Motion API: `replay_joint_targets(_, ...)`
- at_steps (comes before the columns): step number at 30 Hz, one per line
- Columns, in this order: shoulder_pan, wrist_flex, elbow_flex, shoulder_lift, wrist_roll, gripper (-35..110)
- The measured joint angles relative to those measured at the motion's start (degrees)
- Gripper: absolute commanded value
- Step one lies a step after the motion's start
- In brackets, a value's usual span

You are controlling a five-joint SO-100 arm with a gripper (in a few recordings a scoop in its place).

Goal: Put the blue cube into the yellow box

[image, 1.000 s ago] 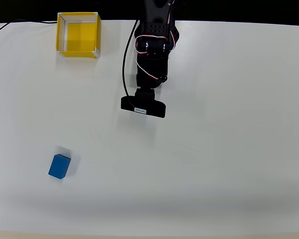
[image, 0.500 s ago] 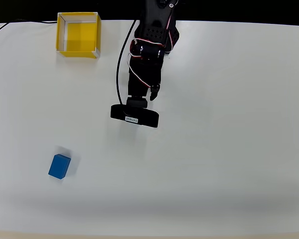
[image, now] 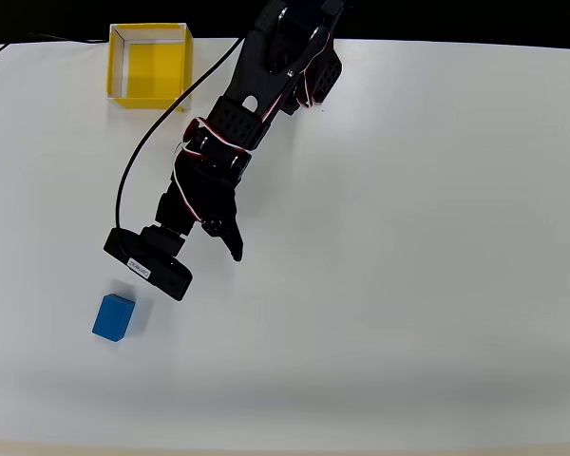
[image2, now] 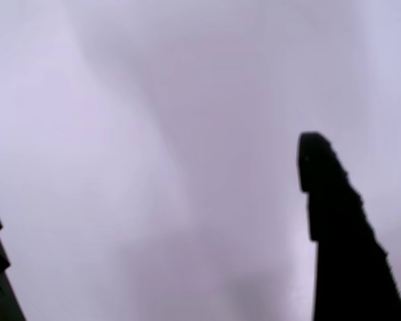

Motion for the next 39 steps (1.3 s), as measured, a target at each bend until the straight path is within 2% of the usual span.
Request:
replay_joint_targets(10,4.0,-0.7,-26.6,-29.5,4.0,54)
replay_joint_targets(16,4.0,-0.7,-37.2,-39.1,4.6,55)
replay_joint_targets(27,6.7,-6.4,-42.5,-47.9,2.0,55)
replay_joint_targets(39,7.8,-6.3,-55.0,-58.4,2.1,56)
